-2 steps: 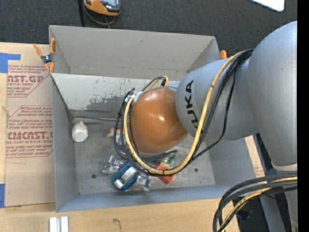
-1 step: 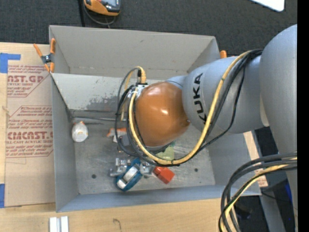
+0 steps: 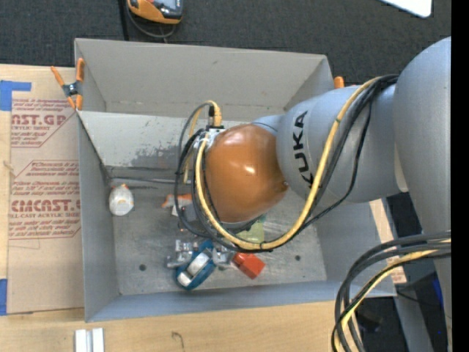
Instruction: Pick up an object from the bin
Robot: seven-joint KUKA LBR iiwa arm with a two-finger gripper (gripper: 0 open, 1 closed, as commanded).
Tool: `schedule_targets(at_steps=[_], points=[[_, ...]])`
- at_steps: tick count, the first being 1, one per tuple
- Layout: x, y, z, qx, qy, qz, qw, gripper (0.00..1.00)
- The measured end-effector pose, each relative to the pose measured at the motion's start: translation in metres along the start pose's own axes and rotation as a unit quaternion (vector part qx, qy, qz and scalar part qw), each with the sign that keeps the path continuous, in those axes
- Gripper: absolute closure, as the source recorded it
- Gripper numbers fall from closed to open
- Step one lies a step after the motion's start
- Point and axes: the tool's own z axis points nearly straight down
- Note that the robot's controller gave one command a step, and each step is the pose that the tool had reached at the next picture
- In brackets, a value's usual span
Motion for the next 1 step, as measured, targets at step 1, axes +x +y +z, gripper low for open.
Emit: schedule_targets(at_steps=[1], points=[[0.001, -0.0054, -0.0046, -0.003, 0.0024, -0.016, 0.9999, 1.0]])
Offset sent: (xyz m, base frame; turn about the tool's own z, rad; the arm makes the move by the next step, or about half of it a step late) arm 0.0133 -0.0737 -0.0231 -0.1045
